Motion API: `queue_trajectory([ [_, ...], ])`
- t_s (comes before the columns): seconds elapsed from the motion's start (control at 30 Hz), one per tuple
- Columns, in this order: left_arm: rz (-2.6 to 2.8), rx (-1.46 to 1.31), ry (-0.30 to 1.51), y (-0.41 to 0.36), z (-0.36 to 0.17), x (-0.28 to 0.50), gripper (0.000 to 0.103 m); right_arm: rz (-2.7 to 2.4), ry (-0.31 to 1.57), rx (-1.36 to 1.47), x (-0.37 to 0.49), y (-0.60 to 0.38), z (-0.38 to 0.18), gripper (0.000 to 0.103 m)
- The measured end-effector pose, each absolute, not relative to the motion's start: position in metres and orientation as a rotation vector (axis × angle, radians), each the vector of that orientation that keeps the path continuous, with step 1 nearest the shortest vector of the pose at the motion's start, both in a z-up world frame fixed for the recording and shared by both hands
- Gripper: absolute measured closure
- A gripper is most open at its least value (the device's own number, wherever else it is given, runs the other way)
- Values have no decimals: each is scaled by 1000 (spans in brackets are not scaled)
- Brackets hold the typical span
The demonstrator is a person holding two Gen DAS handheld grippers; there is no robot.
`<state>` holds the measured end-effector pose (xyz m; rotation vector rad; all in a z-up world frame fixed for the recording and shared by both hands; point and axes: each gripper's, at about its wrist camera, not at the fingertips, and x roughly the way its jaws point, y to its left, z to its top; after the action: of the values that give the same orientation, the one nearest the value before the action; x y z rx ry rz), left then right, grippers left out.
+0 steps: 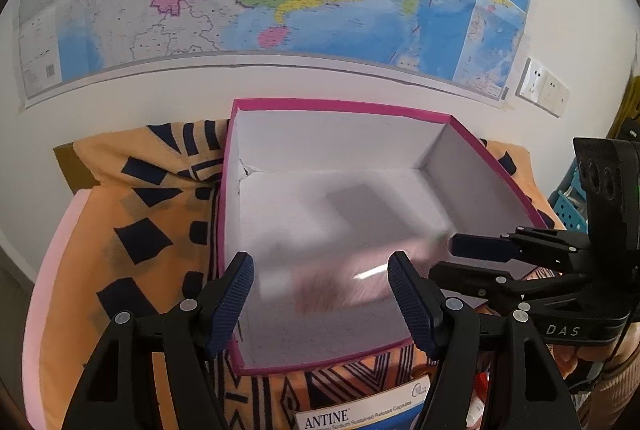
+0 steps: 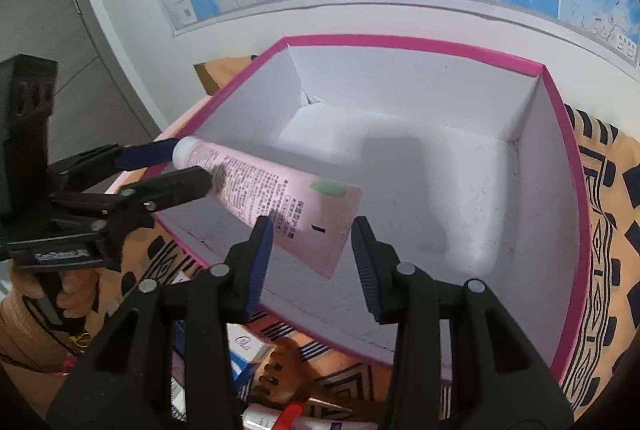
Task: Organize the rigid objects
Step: 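Carry the tube into the magenta box and open the right gripper, then move the right gripper down to the red spray bottle's trigger head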
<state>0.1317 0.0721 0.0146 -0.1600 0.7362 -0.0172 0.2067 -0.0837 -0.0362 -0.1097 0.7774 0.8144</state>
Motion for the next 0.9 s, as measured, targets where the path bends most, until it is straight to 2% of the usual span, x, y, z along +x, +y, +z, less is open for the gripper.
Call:
queue_trajectory([
  [0.27, -16, -154, 684, 70, 27, 110, 32, 814, 744, -84, 198, -96, -34, 57],
  [0.57, -184, -137, 612, 40, 44, 57, 32, 863, 644, -52, 142, -146, -14, 57],
  [0.9, -389, -100, 669, -21, 18, 28, 32, 777, 709, 0, 115, -191, -53, 57],
])
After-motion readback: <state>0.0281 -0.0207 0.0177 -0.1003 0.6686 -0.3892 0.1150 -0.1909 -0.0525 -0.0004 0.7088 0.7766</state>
